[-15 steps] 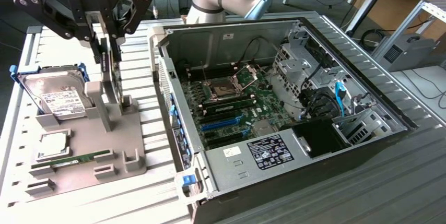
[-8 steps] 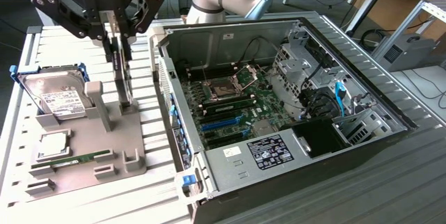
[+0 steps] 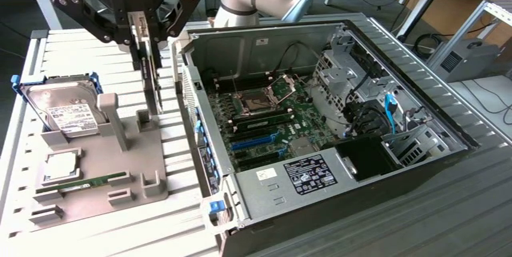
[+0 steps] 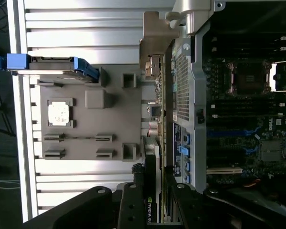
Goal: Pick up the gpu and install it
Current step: 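Pick up the gpu and move the gpu toward the slot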
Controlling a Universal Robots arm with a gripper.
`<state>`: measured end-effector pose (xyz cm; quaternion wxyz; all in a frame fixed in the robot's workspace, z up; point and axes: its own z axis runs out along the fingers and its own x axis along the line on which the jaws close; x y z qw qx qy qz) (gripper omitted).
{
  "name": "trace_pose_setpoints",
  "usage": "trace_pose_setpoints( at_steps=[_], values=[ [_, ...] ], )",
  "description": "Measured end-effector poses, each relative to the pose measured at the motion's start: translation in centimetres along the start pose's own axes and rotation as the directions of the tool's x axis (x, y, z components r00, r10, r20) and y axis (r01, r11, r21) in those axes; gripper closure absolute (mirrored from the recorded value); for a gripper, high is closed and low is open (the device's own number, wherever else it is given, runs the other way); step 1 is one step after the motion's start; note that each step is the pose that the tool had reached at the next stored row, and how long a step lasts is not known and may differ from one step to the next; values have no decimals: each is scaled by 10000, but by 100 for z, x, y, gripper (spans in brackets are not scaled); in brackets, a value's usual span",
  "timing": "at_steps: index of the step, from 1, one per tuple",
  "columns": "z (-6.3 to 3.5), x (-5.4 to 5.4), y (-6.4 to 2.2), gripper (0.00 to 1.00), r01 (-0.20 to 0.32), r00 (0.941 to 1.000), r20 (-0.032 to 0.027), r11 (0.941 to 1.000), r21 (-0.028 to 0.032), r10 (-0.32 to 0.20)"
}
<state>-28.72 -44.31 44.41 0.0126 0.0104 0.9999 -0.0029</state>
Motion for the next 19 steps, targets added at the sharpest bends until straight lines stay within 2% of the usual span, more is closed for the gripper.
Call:
trace_pose_setpoints(
  at_steps=[11,19],
  values=[
    [3,-126,3,73,0,10000,0,10000,0,0],
    [7,-275,6,73,0,10000,0,10000,0,0]
  ],
)
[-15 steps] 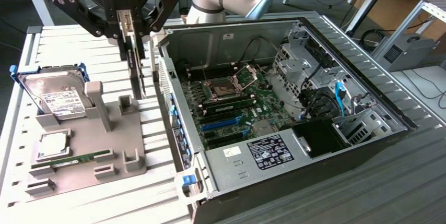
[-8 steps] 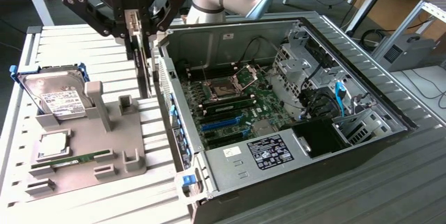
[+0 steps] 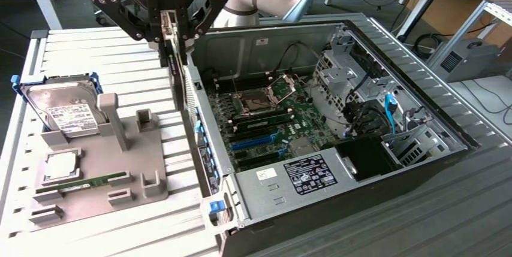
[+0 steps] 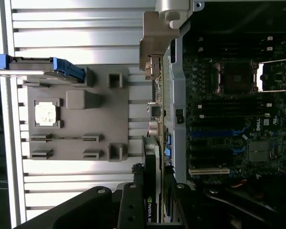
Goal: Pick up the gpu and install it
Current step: 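Pick up the gpu and move the gpu toward the slot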
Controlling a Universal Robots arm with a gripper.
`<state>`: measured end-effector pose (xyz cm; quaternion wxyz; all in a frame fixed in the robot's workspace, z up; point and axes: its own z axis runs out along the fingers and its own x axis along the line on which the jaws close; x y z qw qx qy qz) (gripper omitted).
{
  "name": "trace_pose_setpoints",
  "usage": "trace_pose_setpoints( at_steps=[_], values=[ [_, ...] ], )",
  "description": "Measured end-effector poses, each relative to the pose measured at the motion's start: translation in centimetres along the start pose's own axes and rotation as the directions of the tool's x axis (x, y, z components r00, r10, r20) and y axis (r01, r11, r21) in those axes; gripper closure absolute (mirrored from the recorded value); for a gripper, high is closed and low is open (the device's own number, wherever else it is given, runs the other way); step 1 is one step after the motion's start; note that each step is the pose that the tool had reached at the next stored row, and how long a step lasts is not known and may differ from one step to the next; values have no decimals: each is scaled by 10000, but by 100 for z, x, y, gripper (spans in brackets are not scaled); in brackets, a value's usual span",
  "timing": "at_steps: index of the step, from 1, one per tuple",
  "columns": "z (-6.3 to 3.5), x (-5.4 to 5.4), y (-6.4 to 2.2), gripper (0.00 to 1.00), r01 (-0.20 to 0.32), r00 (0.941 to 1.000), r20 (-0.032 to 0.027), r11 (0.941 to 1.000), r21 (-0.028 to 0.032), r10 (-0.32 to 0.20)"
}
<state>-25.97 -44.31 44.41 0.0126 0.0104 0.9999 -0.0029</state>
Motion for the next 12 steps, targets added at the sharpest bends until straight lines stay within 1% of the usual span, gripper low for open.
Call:
trace_pose_setpoints(
  at_steps=[12],
  values=[
    [5,-208,4,73,0,10000,0,10000,0,0]
  ],
)
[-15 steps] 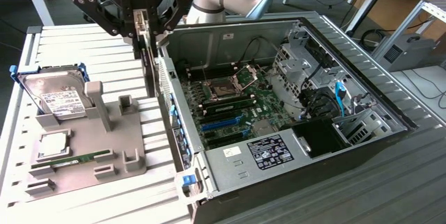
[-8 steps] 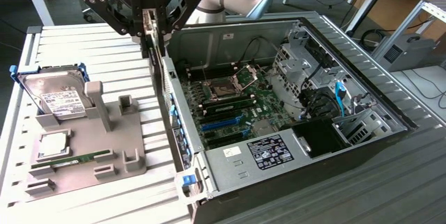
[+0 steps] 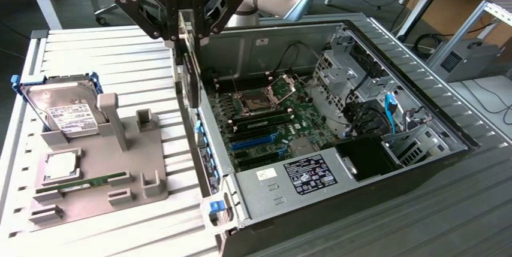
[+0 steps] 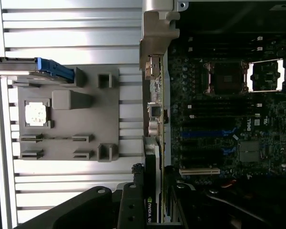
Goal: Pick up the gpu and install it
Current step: 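Pick up the gpu and move the gpu toward the slot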
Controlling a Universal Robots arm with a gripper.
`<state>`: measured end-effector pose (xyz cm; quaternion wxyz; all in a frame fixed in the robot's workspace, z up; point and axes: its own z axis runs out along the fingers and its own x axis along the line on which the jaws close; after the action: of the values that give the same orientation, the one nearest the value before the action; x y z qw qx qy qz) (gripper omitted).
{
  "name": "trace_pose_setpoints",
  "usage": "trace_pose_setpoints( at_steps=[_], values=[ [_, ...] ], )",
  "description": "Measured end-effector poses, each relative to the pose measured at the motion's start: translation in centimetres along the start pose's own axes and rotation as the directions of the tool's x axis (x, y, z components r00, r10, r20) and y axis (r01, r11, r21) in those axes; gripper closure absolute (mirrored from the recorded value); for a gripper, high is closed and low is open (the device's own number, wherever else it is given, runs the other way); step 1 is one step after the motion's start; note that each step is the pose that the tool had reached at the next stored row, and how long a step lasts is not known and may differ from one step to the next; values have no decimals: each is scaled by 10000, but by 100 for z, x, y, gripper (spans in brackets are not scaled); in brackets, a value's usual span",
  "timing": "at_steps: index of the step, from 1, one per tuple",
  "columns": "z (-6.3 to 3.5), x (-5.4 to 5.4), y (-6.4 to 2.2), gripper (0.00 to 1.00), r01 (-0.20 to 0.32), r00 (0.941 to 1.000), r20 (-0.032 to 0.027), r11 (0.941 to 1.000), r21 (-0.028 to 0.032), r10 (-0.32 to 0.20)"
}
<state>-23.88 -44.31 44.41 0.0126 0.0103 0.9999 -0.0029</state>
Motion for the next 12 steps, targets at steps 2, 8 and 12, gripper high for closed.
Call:
trace_pose_setpoints(
  at_steps=[2,8,12],
  values=[
    [1,-36,1,73,0,10000,0,10000,0,0],
    [4,-159,3,73,0,10000,0,10000,0,0],
    [12,-512,11,73,0,10000,0,10000,1,0]
  ],
)
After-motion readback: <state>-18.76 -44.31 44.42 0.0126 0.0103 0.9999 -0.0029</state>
